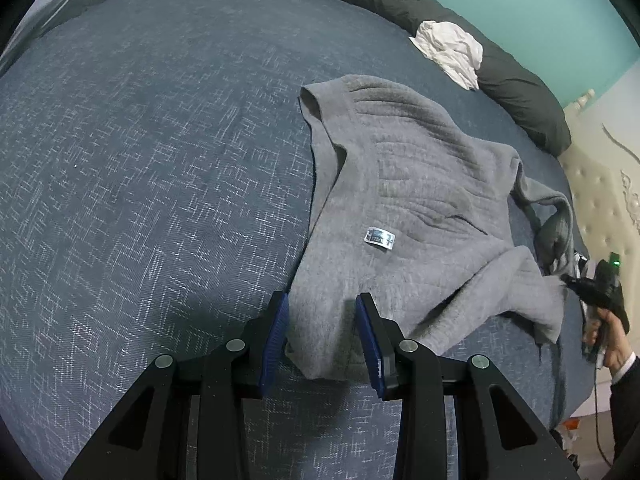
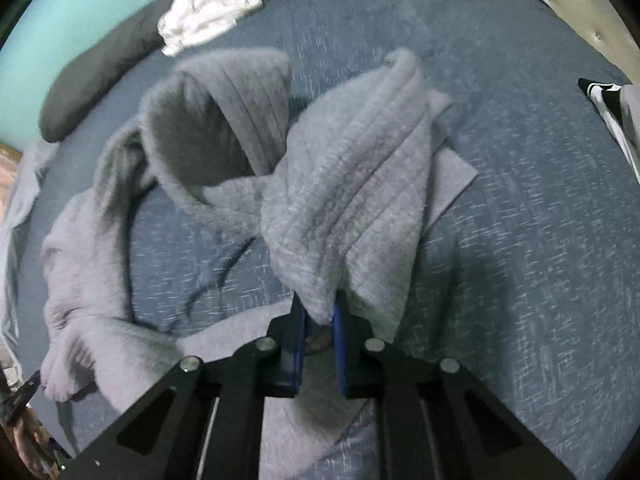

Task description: Fold clothes

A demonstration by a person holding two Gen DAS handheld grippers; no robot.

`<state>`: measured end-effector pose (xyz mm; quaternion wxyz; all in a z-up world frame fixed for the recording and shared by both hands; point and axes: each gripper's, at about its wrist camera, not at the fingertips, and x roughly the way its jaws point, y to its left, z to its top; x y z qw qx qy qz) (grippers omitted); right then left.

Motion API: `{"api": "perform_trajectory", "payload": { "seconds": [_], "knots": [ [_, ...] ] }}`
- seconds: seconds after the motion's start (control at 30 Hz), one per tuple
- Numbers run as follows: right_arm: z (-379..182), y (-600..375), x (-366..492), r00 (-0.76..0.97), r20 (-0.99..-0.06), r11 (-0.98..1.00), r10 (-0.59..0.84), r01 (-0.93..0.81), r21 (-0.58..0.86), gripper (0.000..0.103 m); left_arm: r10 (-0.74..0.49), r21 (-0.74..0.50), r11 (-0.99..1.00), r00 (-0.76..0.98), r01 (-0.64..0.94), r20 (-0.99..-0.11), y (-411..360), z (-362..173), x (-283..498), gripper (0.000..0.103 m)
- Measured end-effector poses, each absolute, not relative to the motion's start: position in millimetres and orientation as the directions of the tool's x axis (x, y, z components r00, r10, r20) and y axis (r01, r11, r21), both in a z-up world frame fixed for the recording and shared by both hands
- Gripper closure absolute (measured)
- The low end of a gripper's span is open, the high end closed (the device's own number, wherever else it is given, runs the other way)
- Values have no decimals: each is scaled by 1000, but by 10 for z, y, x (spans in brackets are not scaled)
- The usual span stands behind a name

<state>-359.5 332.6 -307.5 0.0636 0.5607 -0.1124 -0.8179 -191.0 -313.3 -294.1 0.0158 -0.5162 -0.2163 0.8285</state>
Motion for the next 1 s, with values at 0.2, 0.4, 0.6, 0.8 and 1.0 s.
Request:
{"api": "perform_trajectory", "payload": {
  "seconds": [0.2, 0.4, 0.6, 0.8, 1.0],
  "knots": [
    [-2784, 3848, -3250, -442, -846, -938, -299, -26, 345, 92, 269, -403, -892, -473, 207, -839, -3145, -2947, -1882, 66],
    [-2806, 4127, -2919, -438, -833, -920, -338, -34, 392, 93, 273, -398, -896, -460, 198, -845, -3091, -2965, -1838, 84],
    [-2849, 4133, -2562, -386, -856, -932, -344, 31, 361, 93, 272, -385, -905, -452, 180, -850, -3065, -2935, -1795, 92],
    [-2981, 4236, -2410, -323, -879, -930, -351, 16, 366, 93, 241, -356, -916, -457, 184, -856, -3064, -2888, -1737, 92],
    [-2964, 4280, -2330, -287, -881, -920, -375, 2, 391, 90, 241, -363, -908, -449, 210, -861, -3114, -2907, -1731, 88]
  ]
}}
